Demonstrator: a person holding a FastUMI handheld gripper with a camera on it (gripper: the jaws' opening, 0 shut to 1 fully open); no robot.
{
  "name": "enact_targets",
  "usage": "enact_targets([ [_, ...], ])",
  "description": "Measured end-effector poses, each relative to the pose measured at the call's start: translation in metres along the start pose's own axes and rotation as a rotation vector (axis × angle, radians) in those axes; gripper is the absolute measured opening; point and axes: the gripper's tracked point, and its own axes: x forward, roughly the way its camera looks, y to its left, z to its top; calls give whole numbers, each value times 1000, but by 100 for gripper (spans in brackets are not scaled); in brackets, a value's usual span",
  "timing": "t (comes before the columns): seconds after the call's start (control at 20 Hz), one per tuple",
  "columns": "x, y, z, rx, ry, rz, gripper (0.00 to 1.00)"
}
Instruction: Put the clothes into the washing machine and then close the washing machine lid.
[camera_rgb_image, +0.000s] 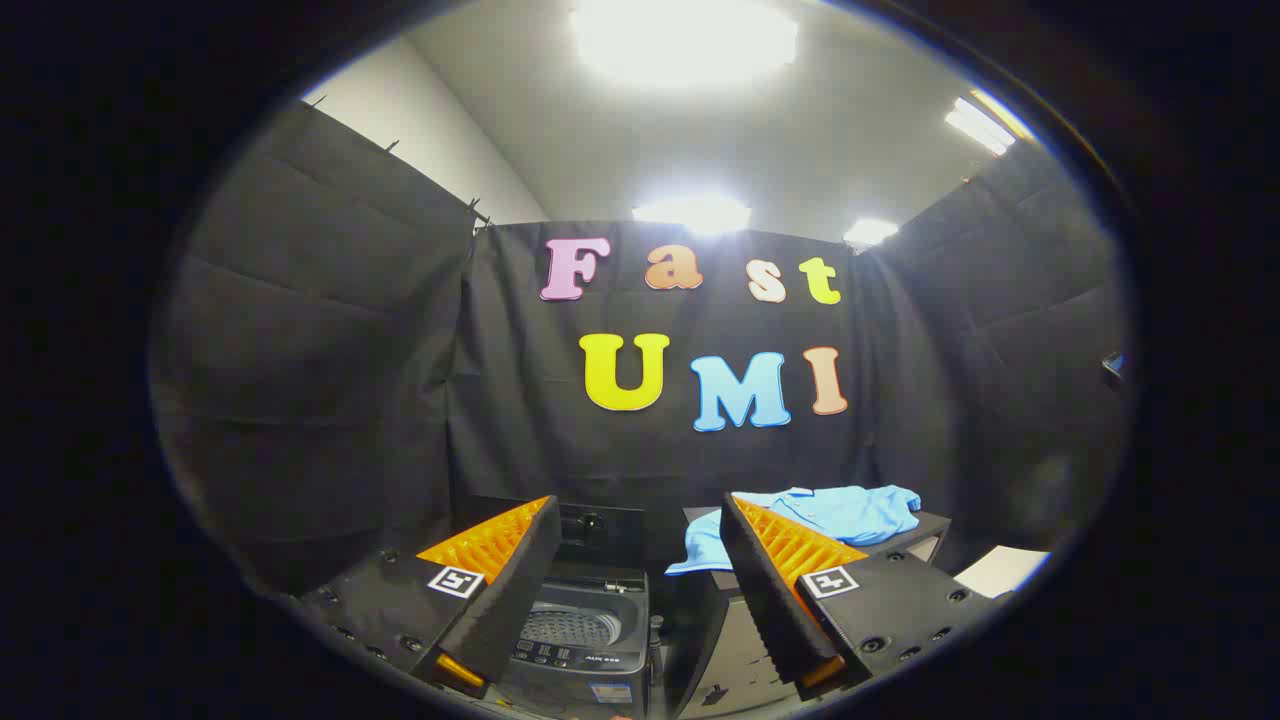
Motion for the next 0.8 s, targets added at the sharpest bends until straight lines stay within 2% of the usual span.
enact_targets([
  [0.8,-17,-9,11,21,-20,24,99],
])
